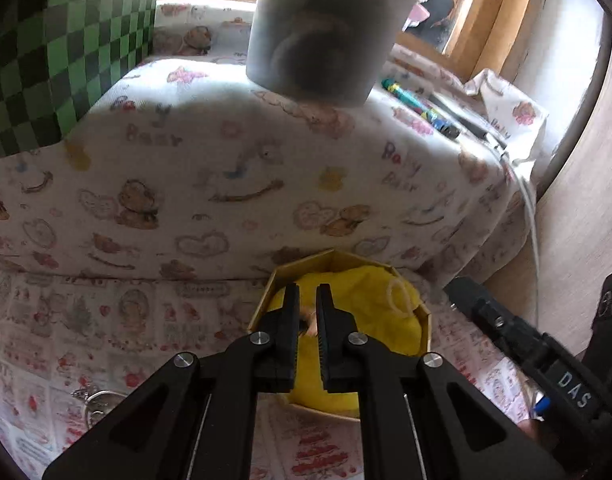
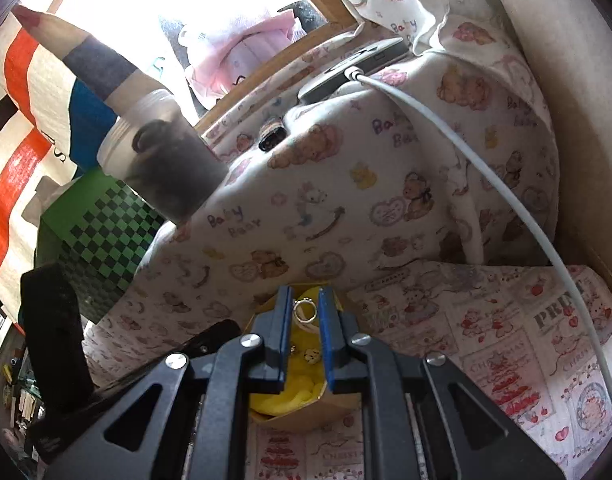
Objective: Organize jewelry
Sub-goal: 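Lower both held pieces into the yellow-lined box and open both tools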
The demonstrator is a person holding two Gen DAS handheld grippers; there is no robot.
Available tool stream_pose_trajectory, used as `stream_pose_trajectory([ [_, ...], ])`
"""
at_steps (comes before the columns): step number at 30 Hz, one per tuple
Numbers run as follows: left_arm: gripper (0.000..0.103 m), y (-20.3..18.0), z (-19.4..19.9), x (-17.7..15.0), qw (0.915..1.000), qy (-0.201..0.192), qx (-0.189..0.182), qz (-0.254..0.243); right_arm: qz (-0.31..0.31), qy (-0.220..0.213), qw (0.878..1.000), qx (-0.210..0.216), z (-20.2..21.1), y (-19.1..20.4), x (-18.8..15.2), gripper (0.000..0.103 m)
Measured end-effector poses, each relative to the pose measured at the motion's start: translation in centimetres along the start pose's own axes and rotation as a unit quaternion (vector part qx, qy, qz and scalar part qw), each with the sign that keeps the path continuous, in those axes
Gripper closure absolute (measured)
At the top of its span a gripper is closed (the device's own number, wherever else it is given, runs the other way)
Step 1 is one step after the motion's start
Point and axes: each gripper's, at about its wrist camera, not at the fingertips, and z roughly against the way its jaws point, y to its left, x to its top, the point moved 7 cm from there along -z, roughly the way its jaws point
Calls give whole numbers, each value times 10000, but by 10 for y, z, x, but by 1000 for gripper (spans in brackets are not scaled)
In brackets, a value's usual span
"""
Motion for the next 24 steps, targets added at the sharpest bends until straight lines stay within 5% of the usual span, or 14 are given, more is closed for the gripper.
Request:
stream_pose_trajectory([
  [2,90,-3,3,0,10000,-49,-29,-72,-12,54,9999,127,-1,2,-2,90],
  [6,76,1,21,2,9995,-239,149,-151,-19,-42,9999,144,4,4,-1,62],
  [16,26,35,111,-6,9909,-978,837,-392,395,-297,9988,-35,16,23,1,49],
  [24,20,69,162,-18,9799,-1587,1154,-365,1058,-385,9936,-96,21,54,-12,32],
])
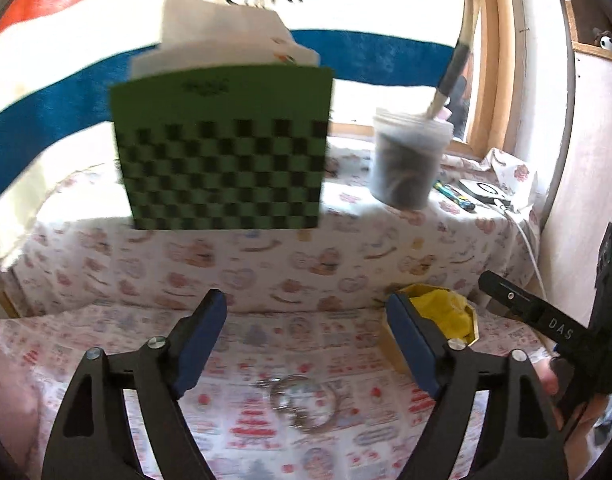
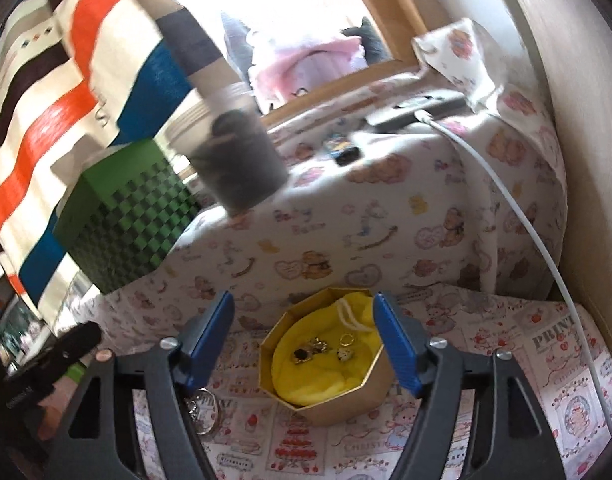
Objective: Organize jewelry
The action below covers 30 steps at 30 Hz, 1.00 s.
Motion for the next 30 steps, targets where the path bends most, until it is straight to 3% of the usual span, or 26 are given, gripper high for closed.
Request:
stream_pose_trajectory([
  [5,5,23,10,-17,9997,-248,2,33,265,-67,9995,-148,0,12,-7,24],
  [8,5,39,1,-32,9996,-156,74,223,423,-148,9987,-241,3,15,-8,18],
  [12,5,56,-14,-47,9989,-37,100,456,458,-137,9983,-336,1,15,-14,17],
  [22,5,81,-14,-57,9973,-243,688,103,754,-18,9962,-426,-10,34,-35,8],
  [30,5,96,-23,-62,9969,-38,628,473,777,-23,9955,-534,-13,38,-41,3],
])
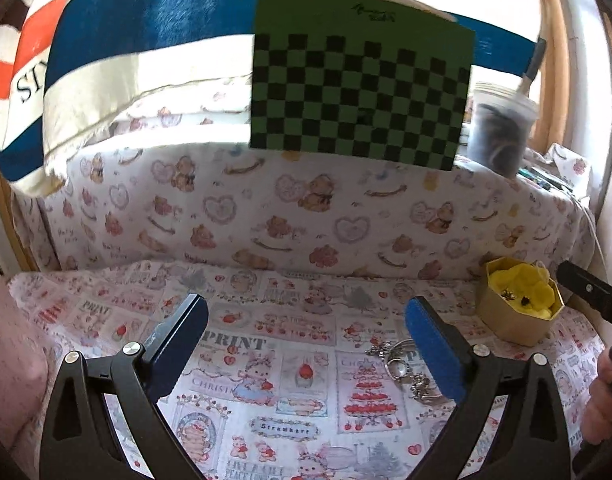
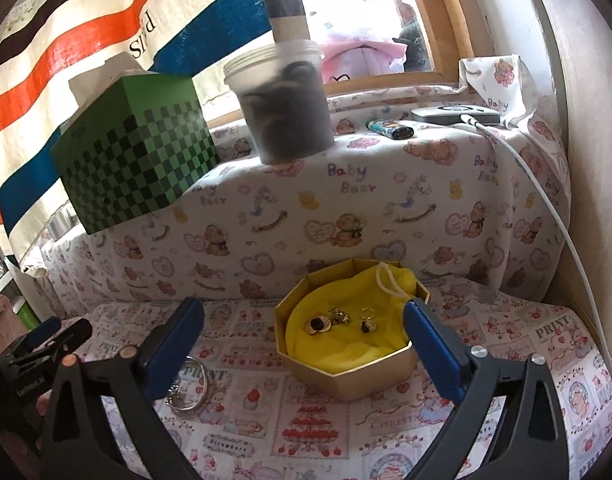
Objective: Organize jewelry
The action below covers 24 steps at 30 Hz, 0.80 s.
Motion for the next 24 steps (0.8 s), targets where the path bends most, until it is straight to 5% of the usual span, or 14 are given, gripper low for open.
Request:
stream_pose_trajectory([
  [7,5,5,-15,-8,9987,413,-214,203,-124,-12,9997,-192,-2,-9,2,1],
  [9,5,-5,-22,-13,9959,842,-339,-45,-197,-12,9995,-247,-3,-13,3,1],
  [15,34,-39,-39,-23,9722,2143,-935,-139,-470,46,9985,-271,-5,-24,4,1],
  [19,58,-55,-54,-19,9611,2447,-1277,45,-434,99,9986,-296,-8,-22,2,1],
  [24,79,-57,-76,-25,9499,2895,-1125,339,-227,32,9991,-351,-7,-15,2,1],
])
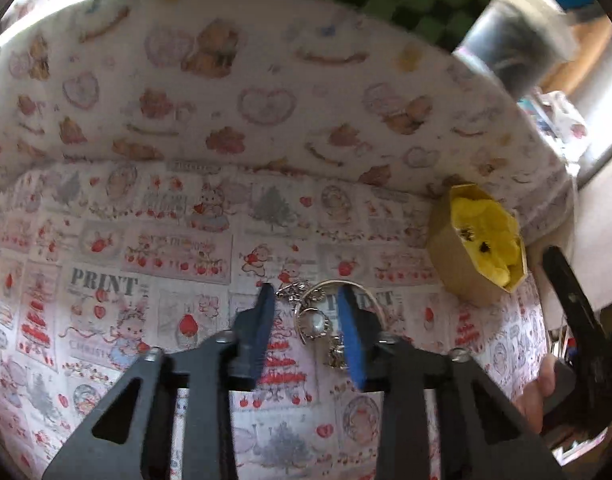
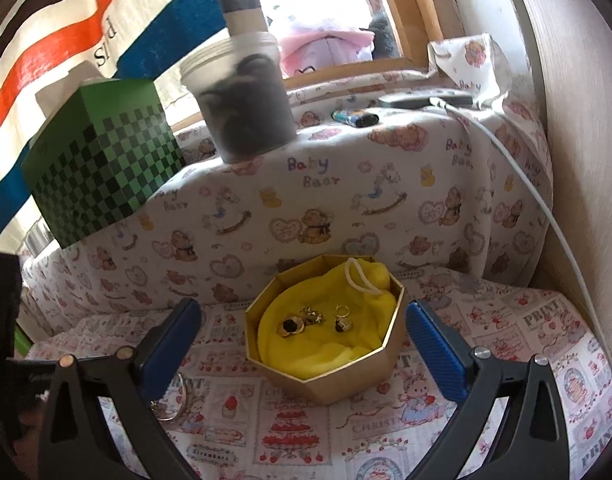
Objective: Organize jewelry
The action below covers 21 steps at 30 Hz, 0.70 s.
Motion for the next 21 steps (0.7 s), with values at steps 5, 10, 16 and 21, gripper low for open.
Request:
stream_pose_trajectory([
  [5,94,-5,-7,-2,9997,-5,-235,27,-23,260,9995,159,-8,1,-5,1],
  [10,94,0,-6,4,9998,-155,68,128,-45,173,9998,107,-7,-2,-3,1],
  [16,85,9,-7,5,9990,-88,424,89,39,152,9998,103,-6,0,-4,1],
  [21,85,11,-16,0,9991,65,247,347,156,105,9998,66,-4,3,-4,1],
])
